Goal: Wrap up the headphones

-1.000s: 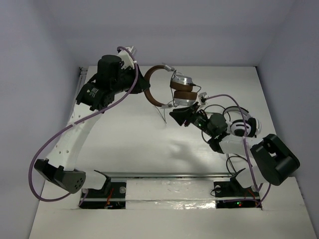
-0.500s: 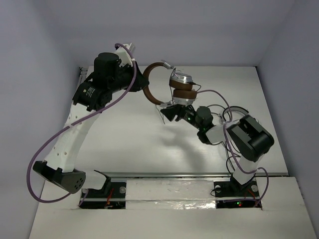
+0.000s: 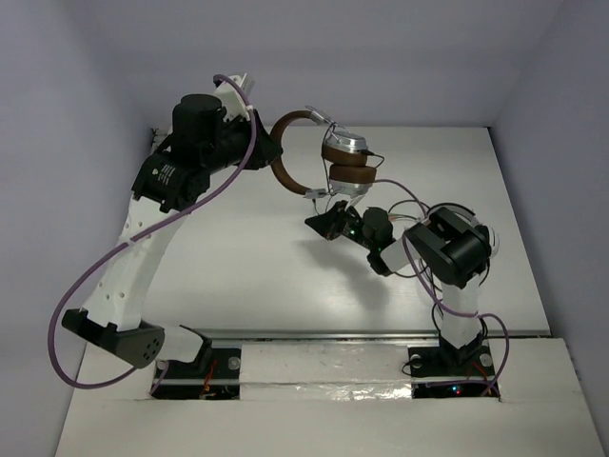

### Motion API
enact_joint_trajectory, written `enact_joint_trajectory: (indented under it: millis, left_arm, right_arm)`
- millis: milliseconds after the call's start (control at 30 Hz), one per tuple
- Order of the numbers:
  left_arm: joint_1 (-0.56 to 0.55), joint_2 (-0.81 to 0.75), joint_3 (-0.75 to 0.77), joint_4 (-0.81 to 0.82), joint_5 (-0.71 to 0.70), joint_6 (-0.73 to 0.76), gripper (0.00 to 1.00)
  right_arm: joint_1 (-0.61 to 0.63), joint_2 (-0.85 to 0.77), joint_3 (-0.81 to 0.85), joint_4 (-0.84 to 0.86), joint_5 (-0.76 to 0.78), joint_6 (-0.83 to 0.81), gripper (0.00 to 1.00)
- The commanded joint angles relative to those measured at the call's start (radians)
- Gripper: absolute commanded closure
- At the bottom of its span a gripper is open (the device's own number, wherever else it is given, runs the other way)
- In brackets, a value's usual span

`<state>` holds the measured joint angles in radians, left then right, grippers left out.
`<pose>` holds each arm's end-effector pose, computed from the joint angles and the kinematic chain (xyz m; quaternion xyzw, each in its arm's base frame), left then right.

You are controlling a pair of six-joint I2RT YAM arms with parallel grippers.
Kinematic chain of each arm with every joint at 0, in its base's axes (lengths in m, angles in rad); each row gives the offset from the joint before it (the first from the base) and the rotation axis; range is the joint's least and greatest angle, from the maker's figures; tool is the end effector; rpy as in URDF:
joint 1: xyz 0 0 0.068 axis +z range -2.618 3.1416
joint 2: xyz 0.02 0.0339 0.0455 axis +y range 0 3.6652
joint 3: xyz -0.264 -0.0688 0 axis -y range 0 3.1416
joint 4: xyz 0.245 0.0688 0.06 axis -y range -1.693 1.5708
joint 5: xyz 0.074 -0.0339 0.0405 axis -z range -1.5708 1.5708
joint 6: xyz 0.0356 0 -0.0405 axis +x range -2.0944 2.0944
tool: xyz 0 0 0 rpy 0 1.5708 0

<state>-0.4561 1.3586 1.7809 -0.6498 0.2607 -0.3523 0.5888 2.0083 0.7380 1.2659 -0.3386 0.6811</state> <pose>0.2374 -0.1267 0.5023 0.1210 0.7709 -0.3362 0.5273 0.3005 0.2149 0.1359 -0.0865 0.7033 0.5086 0.4891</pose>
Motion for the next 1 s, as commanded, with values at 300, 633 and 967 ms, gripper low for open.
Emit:
enact_joint_trajectory:
  millis: [300, 633, 967]
  left_arm:
    - [0.066, 0.054, -0.075, 0.318, -0.185, -0.105, 1.00]
    - [0.190, 0.076, -0.184, 0.501, -0.056, -0.255, 1.00]
    - [0.221, 0.062, -0.256, 0.478, -0.179, -0.226, 1.00]
  right_arm:
    - [0.097, -0.302, -0.187, -0.084, 0.113, 0.018, 1.00]
    - [0.247, -0.462, -0.164, -0.523, 0.197, -0.018, 1.00]
    - [0.423, -0.557, -0.095, -0.854, 0.308, -0.081, 1.00]
